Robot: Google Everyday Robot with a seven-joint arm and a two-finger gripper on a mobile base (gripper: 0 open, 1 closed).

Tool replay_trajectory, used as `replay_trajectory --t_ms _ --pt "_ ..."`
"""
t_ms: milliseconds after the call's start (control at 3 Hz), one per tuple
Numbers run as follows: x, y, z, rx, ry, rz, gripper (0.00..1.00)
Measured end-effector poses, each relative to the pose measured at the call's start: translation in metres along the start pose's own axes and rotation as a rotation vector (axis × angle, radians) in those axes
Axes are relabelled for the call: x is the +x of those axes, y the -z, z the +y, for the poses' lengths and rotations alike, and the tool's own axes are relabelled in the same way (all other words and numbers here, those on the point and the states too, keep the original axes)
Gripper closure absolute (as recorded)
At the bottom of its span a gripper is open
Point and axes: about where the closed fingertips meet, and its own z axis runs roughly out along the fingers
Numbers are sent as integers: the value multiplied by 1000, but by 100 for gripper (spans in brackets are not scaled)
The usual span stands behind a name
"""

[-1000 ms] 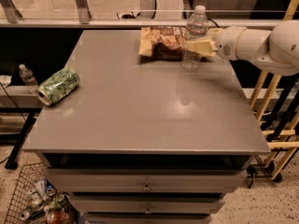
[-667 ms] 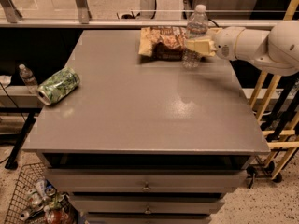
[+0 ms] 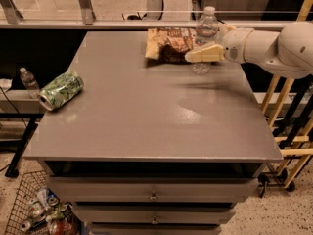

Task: Move water bottle near brown chip bag

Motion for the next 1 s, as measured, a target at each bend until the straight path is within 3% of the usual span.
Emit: replay_trajectory --t_ms 333,1000 --pt "0 0 0 0 0 0 0" --pt "-3 59 -6 96 8 4 0"
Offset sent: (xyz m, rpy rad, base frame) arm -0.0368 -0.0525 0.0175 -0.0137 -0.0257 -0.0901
